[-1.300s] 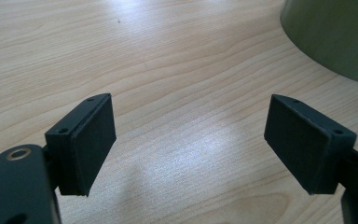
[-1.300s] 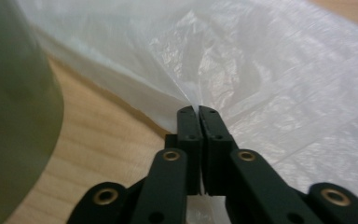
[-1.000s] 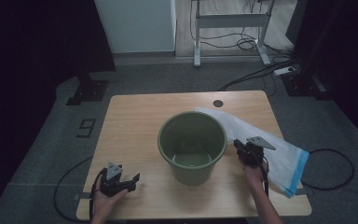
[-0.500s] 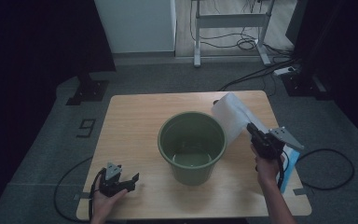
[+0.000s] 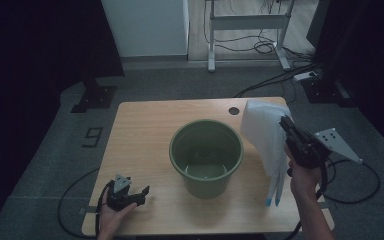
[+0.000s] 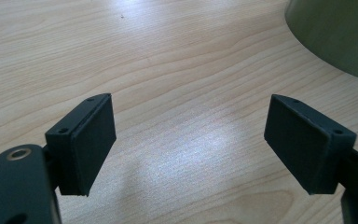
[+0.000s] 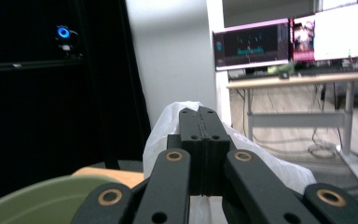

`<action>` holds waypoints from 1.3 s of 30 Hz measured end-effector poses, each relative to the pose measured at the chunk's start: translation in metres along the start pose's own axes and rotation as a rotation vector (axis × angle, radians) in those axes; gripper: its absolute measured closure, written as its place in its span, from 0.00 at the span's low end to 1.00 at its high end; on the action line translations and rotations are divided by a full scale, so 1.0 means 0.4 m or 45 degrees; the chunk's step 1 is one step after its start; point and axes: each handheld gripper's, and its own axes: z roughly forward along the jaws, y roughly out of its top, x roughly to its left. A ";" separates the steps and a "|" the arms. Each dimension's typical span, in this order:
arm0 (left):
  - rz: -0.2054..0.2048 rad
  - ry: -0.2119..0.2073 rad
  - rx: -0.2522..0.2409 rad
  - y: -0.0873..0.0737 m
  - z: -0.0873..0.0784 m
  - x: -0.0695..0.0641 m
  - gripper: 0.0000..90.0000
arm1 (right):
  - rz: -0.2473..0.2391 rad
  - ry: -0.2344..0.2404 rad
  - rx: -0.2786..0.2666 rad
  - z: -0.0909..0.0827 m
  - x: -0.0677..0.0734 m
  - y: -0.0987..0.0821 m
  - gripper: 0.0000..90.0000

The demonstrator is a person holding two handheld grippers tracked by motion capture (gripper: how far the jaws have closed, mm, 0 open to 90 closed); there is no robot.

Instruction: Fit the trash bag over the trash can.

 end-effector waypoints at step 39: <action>-0.013 -0.004 0.012 -0.006 0.004 0.007 0.18 | -0.283 0.215 -0.022 0.037 0.214 0.163 0.99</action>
